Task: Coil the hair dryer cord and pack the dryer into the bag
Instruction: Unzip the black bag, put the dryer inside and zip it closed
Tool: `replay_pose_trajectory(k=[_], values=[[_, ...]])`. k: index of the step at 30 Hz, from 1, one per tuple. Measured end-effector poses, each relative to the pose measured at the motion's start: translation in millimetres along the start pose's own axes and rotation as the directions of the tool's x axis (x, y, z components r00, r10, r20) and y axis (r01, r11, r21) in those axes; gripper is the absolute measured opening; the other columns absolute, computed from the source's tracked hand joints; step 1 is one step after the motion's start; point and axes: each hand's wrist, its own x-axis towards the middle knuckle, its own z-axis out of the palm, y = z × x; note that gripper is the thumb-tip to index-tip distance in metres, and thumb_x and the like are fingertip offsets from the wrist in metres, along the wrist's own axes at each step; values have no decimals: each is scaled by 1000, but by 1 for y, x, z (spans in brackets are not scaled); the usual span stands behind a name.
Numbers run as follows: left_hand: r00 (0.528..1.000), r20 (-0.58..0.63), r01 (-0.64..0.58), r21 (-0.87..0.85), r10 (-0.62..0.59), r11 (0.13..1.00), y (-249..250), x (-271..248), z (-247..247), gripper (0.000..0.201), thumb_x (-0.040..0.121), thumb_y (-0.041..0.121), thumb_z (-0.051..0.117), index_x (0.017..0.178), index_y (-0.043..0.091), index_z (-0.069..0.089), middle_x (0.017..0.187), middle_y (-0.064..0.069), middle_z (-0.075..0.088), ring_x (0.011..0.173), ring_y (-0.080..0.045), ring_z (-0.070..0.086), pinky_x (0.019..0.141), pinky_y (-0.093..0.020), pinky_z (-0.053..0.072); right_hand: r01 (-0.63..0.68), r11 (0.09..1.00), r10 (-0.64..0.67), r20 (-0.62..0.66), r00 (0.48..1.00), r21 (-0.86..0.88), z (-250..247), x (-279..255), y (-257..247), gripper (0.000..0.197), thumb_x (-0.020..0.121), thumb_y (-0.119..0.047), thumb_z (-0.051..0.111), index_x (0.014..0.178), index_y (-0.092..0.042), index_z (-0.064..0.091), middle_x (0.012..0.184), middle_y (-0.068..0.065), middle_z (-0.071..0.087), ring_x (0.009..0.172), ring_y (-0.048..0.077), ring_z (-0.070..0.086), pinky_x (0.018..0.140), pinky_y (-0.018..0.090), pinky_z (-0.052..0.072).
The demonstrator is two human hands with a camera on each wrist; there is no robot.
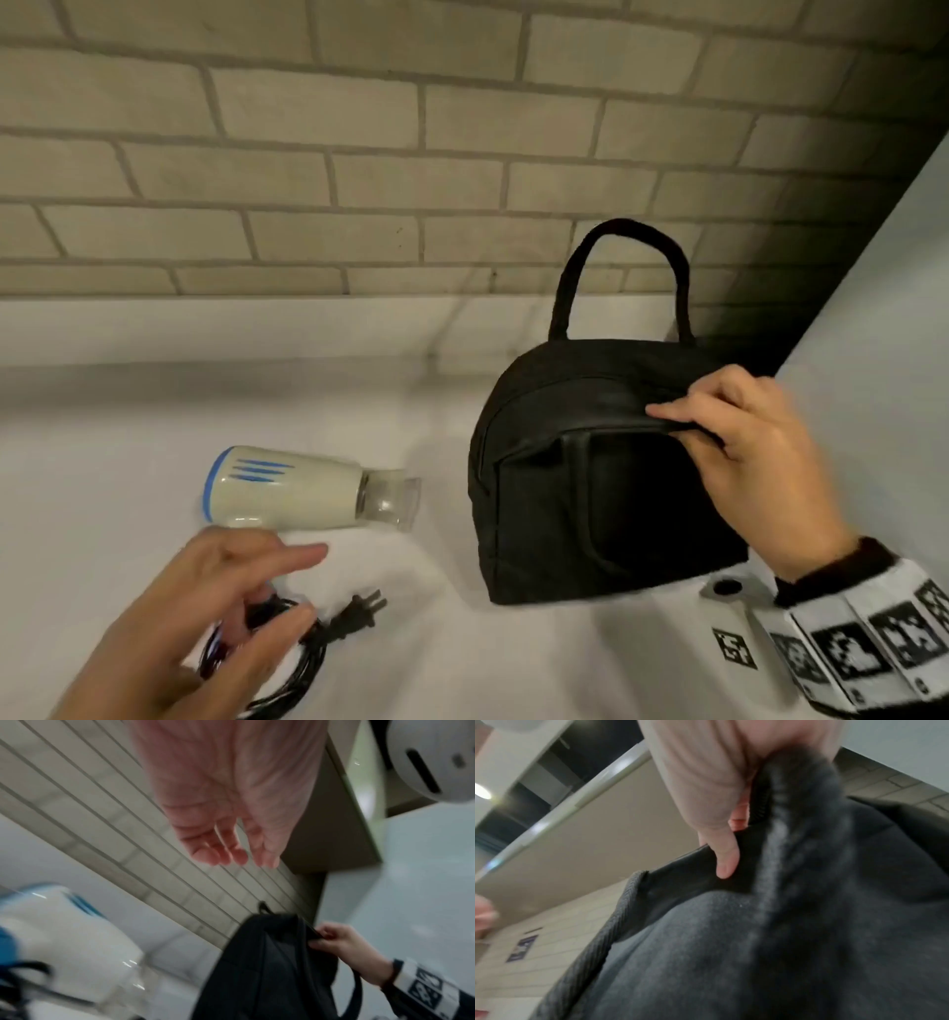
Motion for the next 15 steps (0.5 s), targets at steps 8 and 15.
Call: replay_pose_trajectory(k=[8,15], values=[[956,44,-291,16,290,957,42,15,60,57,77,60,43,131,45,32,139,27,23,126,12,14,100,-12,22,-41,961,-19,211,977,275,-10,-69,-49,27,73,-26,61,97,-37,63,89,-12,53,87,12,50,77,13,36],[920,11,-391,96,392,915,38,22,85,56,86,58,32,135,30,30,144,13,25,137,-12,17,112,-33,12,-504,646,462,233,856,573,-38,-59,7,22,90,-20,47,108,-25,60,103,-19,65,98,-2,56,94,19,43]])
